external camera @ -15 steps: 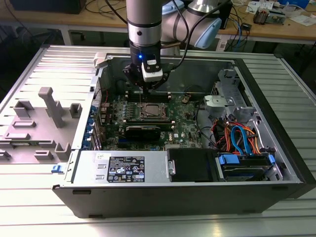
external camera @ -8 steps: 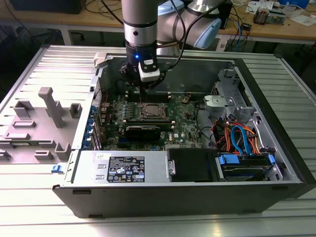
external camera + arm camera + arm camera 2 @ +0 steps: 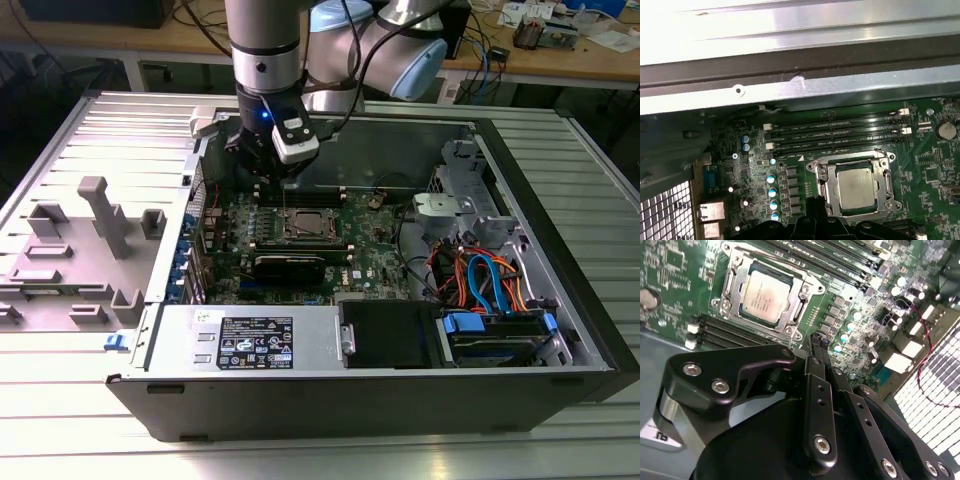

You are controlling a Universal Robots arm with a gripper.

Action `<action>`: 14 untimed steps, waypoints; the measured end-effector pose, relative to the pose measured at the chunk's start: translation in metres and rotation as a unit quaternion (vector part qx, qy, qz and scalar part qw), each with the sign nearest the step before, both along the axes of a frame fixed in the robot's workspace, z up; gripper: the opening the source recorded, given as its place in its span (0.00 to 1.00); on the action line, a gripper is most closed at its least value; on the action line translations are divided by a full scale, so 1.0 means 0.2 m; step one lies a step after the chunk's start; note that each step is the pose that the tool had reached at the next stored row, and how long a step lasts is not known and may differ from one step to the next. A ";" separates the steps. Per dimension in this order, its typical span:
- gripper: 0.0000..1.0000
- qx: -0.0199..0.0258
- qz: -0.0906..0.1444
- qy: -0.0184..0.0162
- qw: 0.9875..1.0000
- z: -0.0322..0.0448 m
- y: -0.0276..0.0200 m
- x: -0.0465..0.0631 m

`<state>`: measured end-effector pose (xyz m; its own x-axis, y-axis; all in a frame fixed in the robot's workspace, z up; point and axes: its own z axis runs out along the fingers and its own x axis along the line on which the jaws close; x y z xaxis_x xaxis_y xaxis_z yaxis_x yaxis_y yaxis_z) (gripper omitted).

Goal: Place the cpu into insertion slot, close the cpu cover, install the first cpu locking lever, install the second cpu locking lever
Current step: 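Install the first cpu locking lever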

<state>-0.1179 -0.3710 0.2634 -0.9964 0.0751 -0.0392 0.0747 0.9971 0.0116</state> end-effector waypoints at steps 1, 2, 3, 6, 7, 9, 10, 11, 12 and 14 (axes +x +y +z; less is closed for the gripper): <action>0.11 0.000 0.009 0.000 1.000 0.000 0.000 0.00; 0.11 0.000 0.017 0.000 1.000 0.000 0.000 0.00; 0.11 0.001 0.025 0.000 1.000 -0.001 0.000 0.00; 0.11 0.001 0.047 0.000 0.999 -0.001 0.000 0.00; 0.11 0.002 0.050 0.000 0.999 -0.002 0.004 0.00; 0.11 0.002 0.054 0.000 0.999 -0.001 0.017 -0.01; 0.11 0.002 0.055 0.000 0.999 -0.002 0.034 -0.01; 0.11 0.002 0.055 0.000 0.999 -0.002 0.046 -0.01; 0.11 0.002 0.055 0.000 0.999 -0.002 0.054 -0.01; 0.11 0.002 0.055 0.000 0.999 -0.002 0.071 -0.01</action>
<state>-0.1192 -0.3568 0.2631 -0.9987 -0.0338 -0.0389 -0.0344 0.9993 0.0148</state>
